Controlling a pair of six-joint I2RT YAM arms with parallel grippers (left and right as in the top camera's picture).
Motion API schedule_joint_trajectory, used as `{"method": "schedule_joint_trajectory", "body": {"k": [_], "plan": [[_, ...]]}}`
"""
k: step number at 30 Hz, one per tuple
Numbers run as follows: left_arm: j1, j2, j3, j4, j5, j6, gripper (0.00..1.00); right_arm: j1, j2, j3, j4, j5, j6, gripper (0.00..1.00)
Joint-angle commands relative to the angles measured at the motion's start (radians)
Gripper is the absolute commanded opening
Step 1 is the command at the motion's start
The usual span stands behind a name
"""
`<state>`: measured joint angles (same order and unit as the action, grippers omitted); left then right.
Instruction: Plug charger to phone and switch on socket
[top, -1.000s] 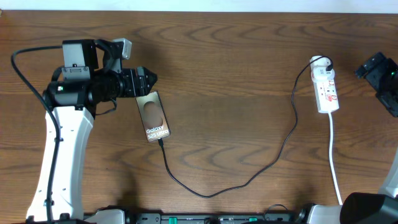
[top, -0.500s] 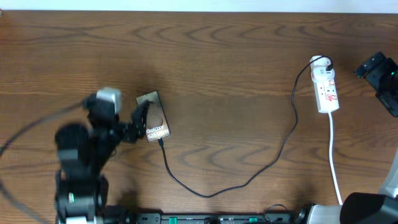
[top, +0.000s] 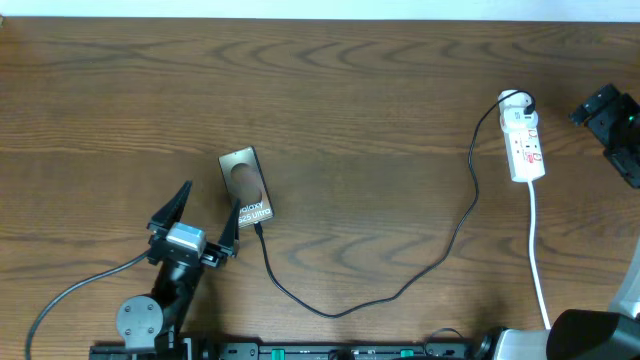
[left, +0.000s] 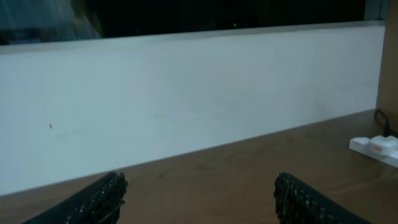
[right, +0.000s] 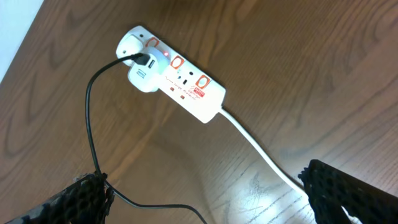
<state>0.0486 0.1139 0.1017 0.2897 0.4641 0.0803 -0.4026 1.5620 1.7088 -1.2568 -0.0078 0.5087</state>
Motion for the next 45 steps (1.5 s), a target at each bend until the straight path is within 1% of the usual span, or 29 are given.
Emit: {"method": "schedule_joint_trajectory", "body": {"k": [1,2,7,15,25,45], "plan": [[0.0,-0.08,-0.099,0.015,-0.005,0.013,0.78,-0.002,-0.011,0.005,0.0,0.002,0.011,0.99],[0.0,-0.091,-0.098,-0.018,-0.003,0.013,0.78,-0.002,-0.011,0.006,0.0,0.002,0.011,0.99],[0.0,-0.113,-0.098,-0.073,-0.008,0.014,0.78,-0.002,-0.011,0.005,0.0,0.002,0.011,0.99],[-0.001,-0.113,-0.098,-0.339,-0.114,0.011,0.78,-0.002,-0.011,0.006,0.0,0.002,0.011,0.99],[-0.003,-0.113,-0.098,-0.351,-0.309,0.013,0.78,-0.002,-0.011,0.005,0.0,0.002,0.011,0.99],[-0.002,-0.11,-0.098,-0.349,-0.308,0.013,0.78,-0.002,-0.011,0.006,0.0,0.002,0.011,0.99]]}}
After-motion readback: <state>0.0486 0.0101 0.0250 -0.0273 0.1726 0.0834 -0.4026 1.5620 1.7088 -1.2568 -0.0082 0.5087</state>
